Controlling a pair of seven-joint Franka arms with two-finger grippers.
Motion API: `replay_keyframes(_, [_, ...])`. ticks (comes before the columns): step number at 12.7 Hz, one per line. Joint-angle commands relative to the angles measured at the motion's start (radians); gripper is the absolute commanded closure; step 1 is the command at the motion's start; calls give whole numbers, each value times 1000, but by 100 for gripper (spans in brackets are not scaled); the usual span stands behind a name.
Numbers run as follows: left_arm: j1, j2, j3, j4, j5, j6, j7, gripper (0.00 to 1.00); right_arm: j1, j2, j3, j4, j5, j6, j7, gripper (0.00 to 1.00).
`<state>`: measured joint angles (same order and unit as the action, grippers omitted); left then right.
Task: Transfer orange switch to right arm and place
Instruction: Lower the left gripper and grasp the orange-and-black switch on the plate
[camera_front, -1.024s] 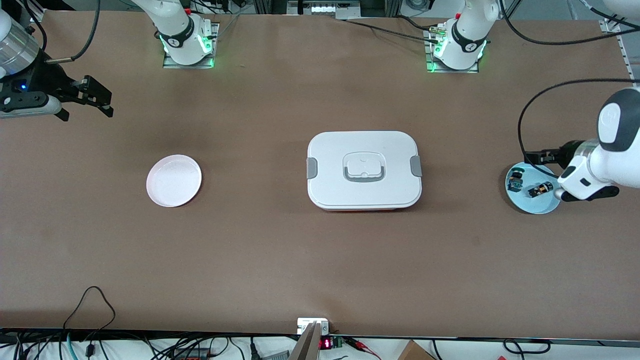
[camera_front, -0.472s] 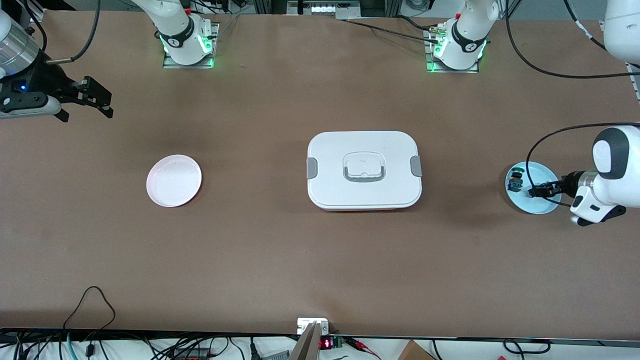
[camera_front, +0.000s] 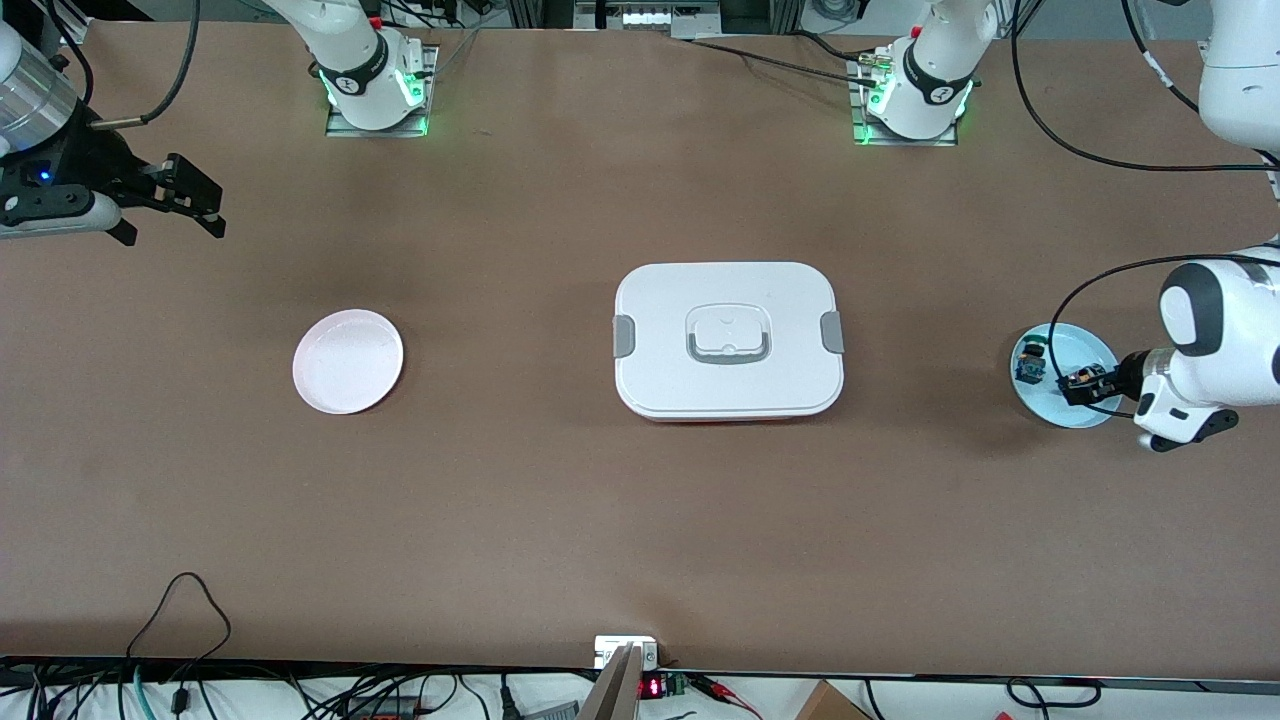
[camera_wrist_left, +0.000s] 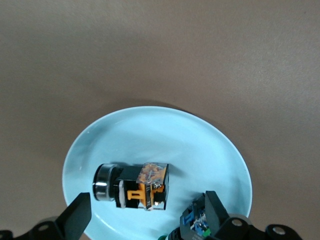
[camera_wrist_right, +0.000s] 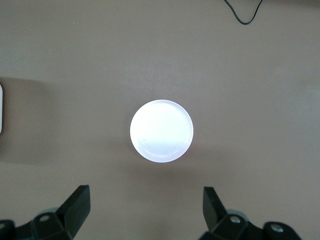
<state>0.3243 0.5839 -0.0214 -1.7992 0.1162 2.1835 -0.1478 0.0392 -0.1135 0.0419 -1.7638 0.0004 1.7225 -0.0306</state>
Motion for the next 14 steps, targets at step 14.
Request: replay_keyframes(14, [32, -33, 12, -91, 28, 110, 109, 0, 2, 9, -2, 24, 9, 6, 5, 0])
